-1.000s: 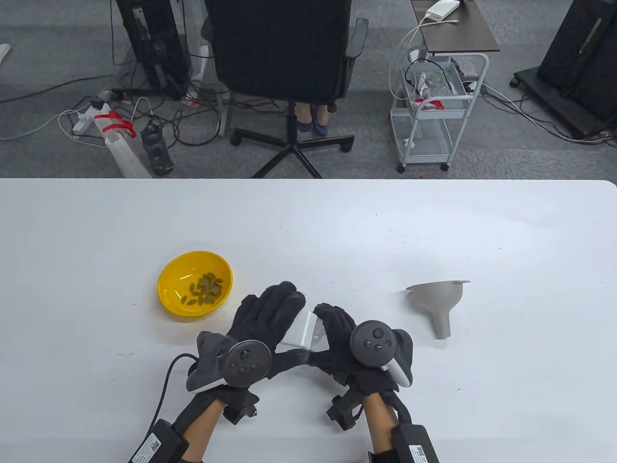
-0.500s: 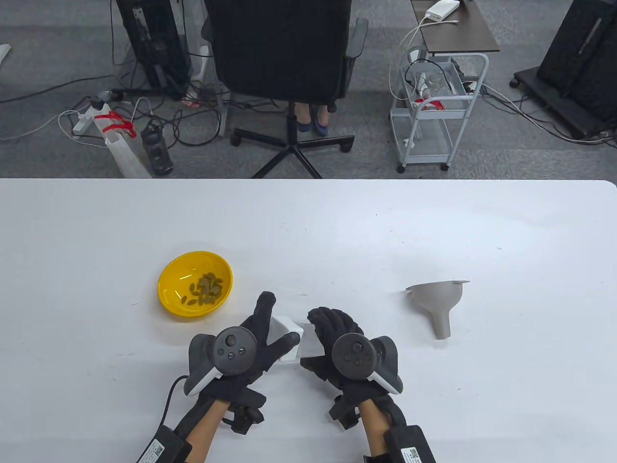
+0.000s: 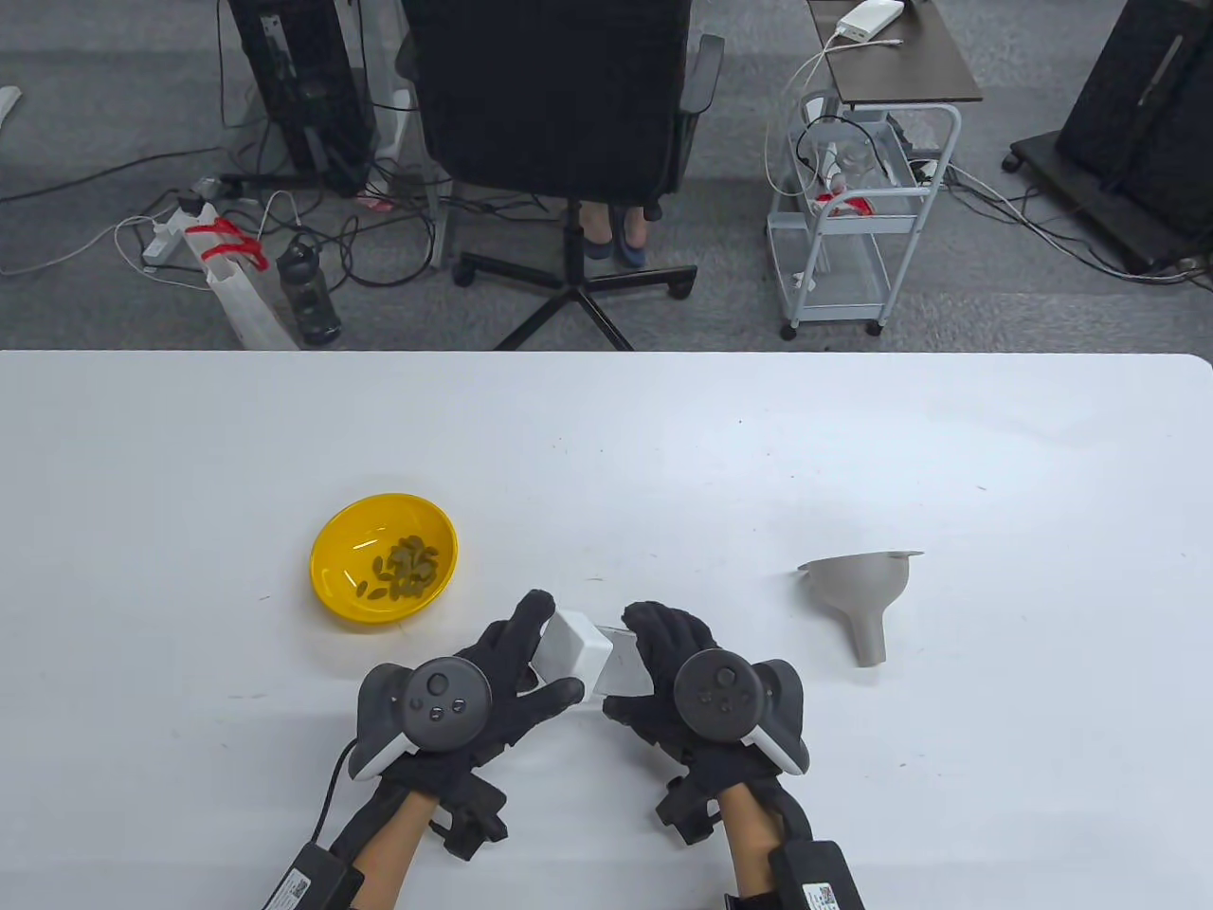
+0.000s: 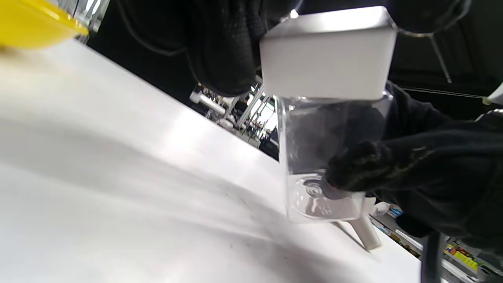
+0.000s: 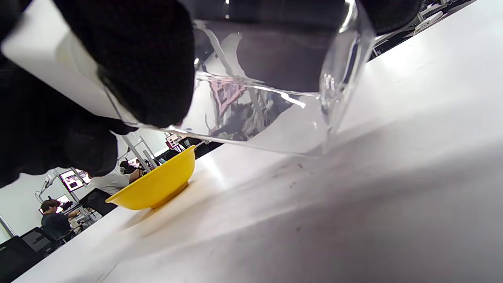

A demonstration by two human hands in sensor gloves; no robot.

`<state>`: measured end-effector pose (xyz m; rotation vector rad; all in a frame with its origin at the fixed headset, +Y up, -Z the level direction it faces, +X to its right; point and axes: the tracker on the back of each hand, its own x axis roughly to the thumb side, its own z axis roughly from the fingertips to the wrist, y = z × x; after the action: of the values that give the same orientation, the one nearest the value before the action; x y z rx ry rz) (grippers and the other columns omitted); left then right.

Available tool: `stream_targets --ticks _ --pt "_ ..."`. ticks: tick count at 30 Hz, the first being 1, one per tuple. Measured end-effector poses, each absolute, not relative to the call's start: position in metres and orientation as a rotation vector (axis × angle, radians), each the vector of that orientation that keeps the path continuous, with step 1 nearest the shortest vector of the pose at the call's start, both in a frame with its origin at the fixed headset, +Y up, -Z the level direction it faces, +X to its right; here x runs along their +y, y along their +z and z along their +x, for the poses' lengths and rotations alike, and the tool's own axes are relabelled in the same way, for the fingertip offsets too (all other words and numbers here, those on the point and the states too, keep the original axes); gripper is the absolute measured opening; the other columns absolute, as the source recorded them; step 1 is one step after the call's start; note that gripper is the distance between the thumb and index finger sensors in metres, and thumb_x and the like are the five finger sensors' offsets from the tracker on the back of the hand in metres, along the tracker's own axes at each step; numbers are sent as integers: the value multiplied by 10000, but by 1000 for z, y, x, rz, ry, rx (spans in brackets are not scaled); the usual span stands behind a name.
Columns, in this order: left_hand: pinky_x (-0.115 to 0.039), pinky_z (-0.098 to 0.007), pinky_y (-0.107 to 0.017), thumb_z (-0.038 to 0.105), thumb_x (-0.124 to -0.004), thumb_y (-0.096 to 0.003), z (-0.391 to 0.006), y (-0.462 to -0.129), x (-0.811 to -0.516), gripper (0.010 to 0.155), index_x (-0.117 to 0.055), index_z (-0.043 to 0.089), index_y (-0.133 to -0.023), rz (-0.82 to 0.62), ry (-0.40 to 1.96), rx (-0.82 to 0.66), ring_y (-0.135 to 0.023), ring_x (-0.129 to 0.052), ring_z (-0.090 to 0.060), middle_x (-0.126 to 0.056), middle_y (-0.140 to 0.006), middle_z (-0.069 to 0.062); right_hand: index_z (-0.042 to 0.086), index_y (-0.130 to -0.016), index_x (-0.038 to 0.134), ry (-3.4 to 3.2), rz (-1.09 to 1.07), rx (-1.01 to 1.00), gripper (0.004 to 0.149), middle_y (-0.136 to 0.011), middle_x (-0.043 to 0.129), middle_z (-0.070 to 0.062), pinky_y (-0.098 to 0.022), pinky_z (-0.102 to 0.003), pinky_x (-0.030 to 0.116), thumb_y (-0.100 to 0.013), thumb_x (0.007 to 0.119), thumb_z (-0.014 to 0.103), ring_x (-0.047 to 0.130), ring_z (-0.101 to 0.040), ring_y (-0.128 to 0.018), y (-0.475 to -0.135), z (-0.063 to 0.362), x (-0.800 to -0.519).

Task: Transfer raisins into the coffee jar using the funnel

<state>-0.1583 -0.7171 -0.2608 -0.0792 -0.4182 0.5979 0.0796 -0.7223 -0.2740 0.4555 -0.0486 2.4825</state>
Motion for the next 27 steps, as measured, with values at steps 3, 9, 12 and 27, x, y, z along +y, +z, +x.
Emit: stream_targets --ticks 3,9,12,27 --pt "-430 -655 -827 737 -633 -538 -152 -257 -716 973 -2 370 -1182 -95 576 -480 -1207 -441 -428 -135 -1330 -176 216 -1097 350 2450 465 -31 905 -1138 510 -194 -714 -694 579 -455 948 435 562 -505 -1020 -274 80 -723" --pt "-473 -601 -845 505 -808 -568 -145 -252 -708 895 -147 472 -1171 -16 485 -559 -1203 -541 -328 -188 -1345 -44 212 -1098 355 2435 494 2 903 -1140 509 -196 -712 -696 579 -453 949 431 566 -509 -1018 -274 79 -724" --pt "-588 -549 -798 541 -766 -586 -148 -254 -709 871 -192 357 -1214 -12 491 -506 -1041 -759 -258 -431 -1282 -155 217 -1098 358 2454 502 17 903 -1141 515 -188 -713 -695 578 -452 952 429 563 -504 -1023 -274 80 -724" --pt "-440 -622 -847 526 -762 -590 -144 -250 -710 885 -87 468 -1159 -54 482 -591 -1217 -498 -349 -151 -1339 -81 208 -1101 365 2390 494 72 901 -1132 532 -201 -708 -696 580 -453 950 432 574 -513 -1013 -276 83 -726"
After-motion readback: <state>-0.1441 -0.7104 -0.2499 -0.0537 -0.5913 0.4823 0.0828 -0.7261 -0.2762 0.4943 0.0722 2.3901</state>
